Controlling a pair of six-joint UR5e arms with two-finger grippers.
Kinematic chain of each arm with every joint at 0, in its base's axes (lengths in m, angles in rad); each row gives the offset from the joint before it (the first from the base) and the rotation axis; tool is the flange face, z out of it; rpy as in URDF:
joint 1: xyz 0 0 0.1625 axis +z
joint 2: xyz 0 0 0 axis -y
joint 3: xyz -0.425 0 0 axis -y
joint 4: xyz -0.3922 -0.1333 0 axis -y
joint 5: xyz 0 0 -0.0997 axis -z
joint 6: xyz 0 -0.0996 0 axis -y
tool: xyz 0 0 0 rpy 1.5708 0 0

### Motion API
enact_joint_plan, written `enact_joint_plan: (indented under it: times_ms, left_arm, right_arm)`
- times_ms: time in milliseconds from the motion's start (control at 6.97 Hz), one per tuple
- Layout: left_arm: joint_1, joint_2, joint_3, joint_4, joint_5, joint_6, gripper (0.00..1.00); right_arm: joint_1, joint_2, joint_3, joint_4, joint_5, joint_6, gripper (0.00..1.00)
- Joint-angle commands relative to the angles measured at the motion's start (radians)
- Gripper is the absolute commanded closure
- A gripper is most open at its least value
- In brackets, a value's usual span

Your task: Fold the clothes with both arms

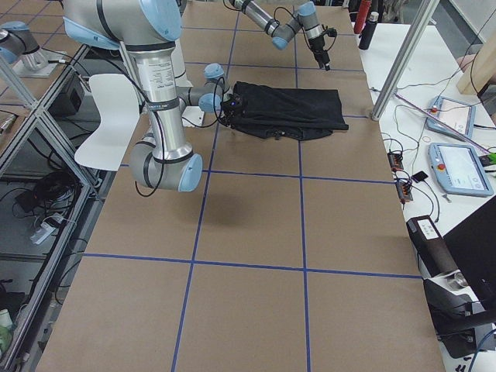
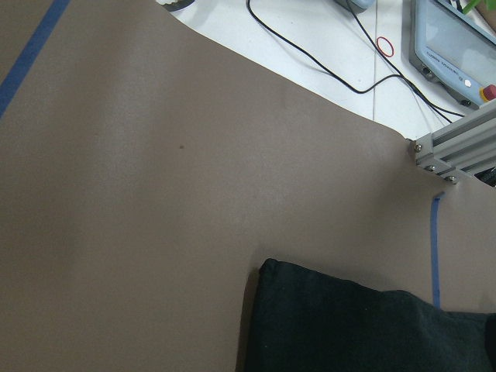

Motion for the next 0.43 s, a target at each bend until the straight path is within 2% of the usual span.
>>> enact_joint_plan:
  times_ms: [0,287]
  left_arm:
    - [0.000,0.000,0.000,0.000,0.000,0.000,0.00]
    - [0.000,0.000,0.000,-0.001,0.000,0.000,0.00]
  right_arm:
    - [0.000,0.007,0.000,-0.002,0.001,-0.002,0.15]
    - [0.000,0.005,-0.006,-0.002,0.002,-0.002,0.15]
